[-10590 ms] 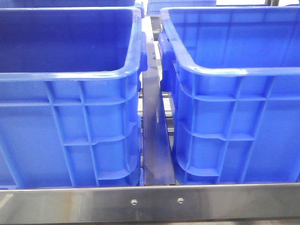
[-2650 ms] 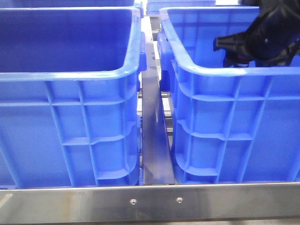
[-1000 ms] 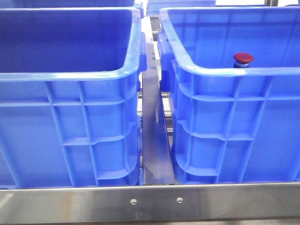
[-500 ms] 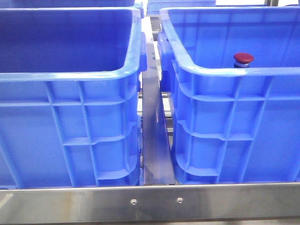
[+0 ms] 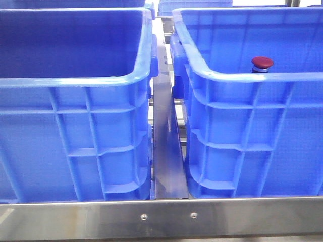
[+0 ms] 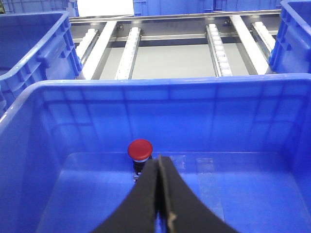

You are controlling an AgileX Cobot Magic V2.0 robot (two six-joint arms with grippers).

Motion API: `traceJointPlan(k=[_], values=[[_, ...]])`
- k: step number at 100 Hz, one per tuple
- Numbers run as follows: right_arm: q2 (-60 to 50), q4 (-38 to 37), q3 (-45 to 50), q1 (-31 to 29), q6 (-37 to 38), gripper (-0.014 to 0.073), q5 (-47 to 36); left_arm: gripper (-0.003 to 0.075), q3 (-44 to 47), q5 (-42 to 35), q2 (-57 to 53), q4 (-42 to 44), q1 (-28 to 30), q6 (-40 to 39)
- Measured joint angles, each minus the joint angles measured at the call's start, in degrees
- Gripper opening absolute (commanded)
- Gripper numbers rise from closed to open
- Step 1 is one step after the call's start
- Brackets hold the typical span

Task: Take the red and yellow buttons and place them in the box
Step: 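Raise the right gripper away from the placed red button, then lower the left gripper into the button crate and grasp a yellow button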

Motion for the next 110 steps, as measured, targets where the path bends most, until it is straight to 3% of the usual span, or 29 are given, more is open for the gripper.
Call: traceJointPlan(k=[46,110], values=[[0.0,0.0,0.0,0.0,0.0,-0.0067,0.1,0.0566,-8.0,-0.5,24.2,-0.3,-2.4,0.4],[0.0,0.0,0.0,0.0,-0.1,-0.0067,0.2,0.0566,-9.5,-5.5,33.6,0.5,-2.4,0.4]])
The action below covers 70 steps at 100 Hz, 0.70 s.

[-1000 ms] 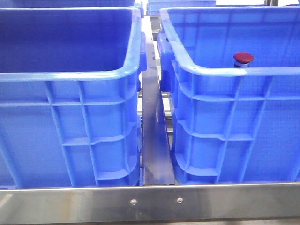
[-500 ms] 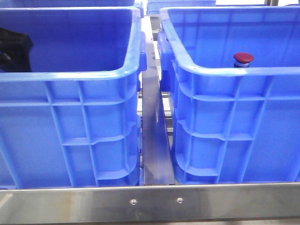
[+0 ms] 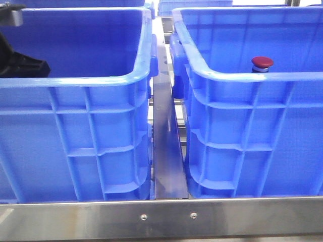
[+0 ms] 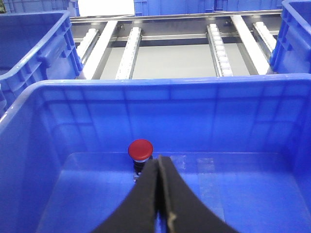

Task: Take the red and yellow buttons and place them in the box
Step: 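Lower the left gripper into the button crate and grasp a yellow button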

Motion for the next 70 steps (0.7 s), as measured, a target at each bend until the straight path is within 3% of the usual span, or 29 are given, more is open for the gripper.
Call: traceJointPlan(k=[25,37,59,70], values=[[0.0,0.0,0.0,0.0,0.0,-0.0067,0.0,0.0545,0.0,0.0,1.1,0.0,0.0,0.0],[0.0,0.0,0.0,0.0,0.0,-0.0067,0.0,0.0395,0.0,0.0,1.1,-0.1,0.0,0.0],[0.0,0.0,0.0,0.0,0.0,-0.0067,0.0,0.0000,-0.1,0.1,0.9,-0.3,0.0,0.0],[0.0,0.0,0.0,0.0,-0.1,-0.0067,0.0,-0.0019,-0.1,0.2,-0.3,-0.4,0.0,0.0]])
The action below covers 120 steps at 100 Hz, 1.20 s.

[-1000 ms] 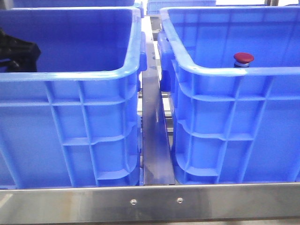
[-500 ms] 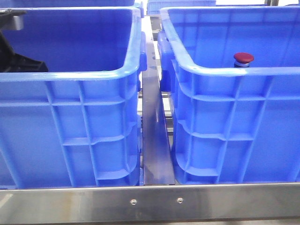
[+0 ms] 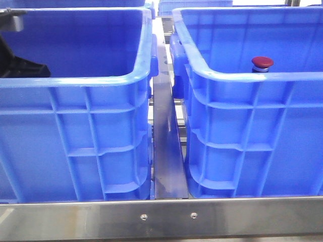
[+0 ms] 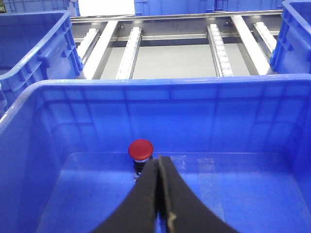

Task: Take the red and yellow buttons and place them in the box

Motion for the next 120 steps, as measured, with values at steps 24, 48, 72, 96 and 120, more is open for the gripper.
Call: traceJointPlan(k=[24,48,72,96,120], values=[[0.0,0.0,0.0,0.0,0.0,-0.0067,0.0,-0.0019,0.0,1.7,-6.8,0.0,0.0,0.0],[0.0,0.0,0.0,0.0,0.0,-0.0067,0.0,-0.0019,0.0,5.1,-17.2,-0.1,-4.0,0.1],[0.0,0.0,0.0,0.0,-0.1,-0.0067,0.0,-0.0019,0.0,5.8,-26.4,-0.1,-14.3,0.4],[0.0,0.0,0.0,0.0,-0.1,-0.0067,1.2,-0.0019,0.0,6.6,-29.9,-0.1,-26.0,0.4],[0.0,0.0,0.0,0.0,-0.1,0.0141,2.8,-0.0019,0.1,7.4,-30.0,0.0,-33.3,0.4]])
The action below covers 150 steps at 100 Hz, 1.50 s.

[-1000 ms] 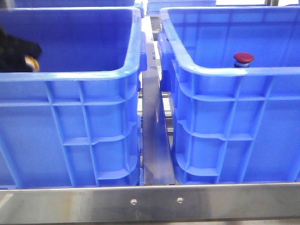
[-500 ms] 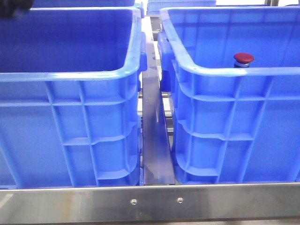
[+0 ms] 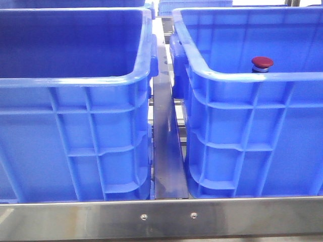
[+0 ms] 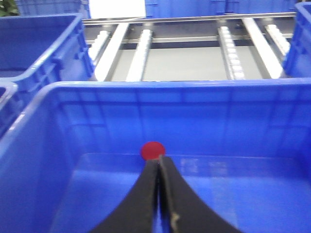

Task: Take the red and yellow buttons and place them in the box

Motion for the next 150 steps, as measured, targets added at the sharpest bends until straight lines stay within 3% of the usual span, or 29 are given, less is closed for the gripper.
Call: traceJointPlan(k=[12,24,37,60,83,104,118,150], values=[[0.0,0.0,0.0,0.0,0.0,0.0407,2.6,-0.0019,0.0,0.1,0.0,0.0,-1.0,0.0],[0.0,0.0,0.0,0.0,0.0,0.0553,5.4,-0.0019,0.0,0.1,0.0,0.1,-1.1,0.0],[0.0,0.0,0.0,0.0,2.8,0.0550,12.1,-0.0019,0.0,0.1,0.0,0.2,-1.1,0.0],[2.3,-0.9,-1.9,0.0,17.6,0.0550,30.3,-0.0019,0.0,0.1,0.0,0.3,-1.1,0.0],[13.4,-1.9,-7.5,0.0,26.3,0.0550,47.6,-0.0019,0.0,0.1,0.0,0.3,-1.1,0.0],[26.2,-2.6,-12.9,0.0,30.5,0.0550,58.6,-0.0019,0.0,0.1,0.0,0.3,-1.1,0.0],[32.4,-2.7,-16.9,2.2,31.6,0.0550,61.8,-0.0019,0.0,0.1,0.0,0.3,-1.1,0.0],[38.9,-3.1,-24.2,11.0,31.9,0.0548,60.2,-0.0019,0.0,0.1,0.0,0.3,-1.1,0.0]])
